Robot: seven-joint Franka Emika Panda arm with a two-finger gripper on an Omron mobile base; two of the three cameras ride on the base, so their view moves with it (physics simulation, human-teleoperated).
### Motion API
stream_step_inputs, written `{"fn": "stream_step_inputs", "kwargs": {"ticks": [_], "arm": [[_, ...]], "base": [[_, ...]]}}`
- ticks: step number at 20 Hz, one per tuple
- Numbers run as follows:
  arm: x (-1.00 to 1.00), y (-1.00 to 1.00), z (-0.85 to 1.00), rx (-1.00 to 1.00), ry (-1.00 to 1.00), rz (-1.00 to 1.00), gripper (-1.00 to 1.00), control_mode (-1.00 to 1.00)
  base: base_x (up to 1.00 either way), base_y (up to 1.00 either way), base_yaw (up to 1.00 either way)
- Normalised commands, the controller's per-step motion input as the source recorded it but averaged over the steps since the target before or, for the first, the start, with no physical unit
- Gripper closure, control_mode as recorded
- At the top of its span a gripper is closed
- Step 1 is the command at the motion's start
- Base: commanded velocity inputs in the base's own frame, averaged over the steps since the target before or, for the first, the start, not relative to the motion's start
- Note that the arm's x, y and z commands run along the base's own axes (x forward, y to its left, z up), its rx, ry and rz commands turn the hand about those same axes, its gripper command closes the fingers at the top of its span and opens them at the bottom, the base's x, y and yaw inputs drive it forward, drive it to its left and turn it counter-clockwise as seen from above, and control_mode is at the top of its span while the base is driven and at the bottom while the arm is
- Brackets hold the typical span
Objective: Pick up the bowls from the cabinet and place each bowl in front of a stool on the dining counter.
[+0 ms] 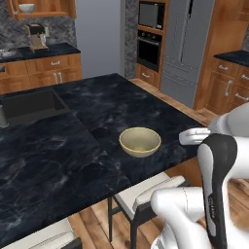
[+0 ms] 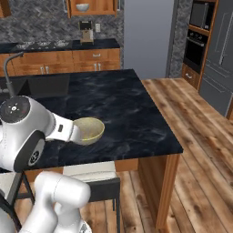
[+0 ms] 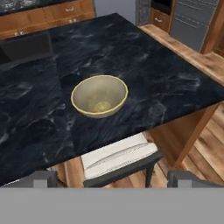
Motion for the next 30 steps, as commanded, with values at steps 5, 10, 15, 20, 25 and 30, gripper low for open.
{"fn": "stream_step_inputs", "kwargs": {"ticks": [5,10,15,20,25,30], "arm": [[-0.16,0.08,0.01,-0.01,0.02,0.0,-1.0,1.0],[0.0,0.0,0.0,0.0,0.0,0.0,-1.0,1.0],[0.0,0.0,0.0,0.0,0.0,0.0,-1.0,1.0],[0.0,0.0,0.0,0.0,0.0,0.0,-1.0,1.0],[0.0,0.0,0.0,0.0,0.0,0.0,-1.0,1.0],[0.0,0.0,0.0,0.0,0.0,0.0,-1.0,1.0]], "base": [[-0.65,-0.12,0.0],[-0.45,-0.99,-0.11],[0.16,-1.0,-0.16],[0.91,-1.0,-0.13],[1.0,-1.0,-0.03],[1.0,-1.0,0.0]]}}
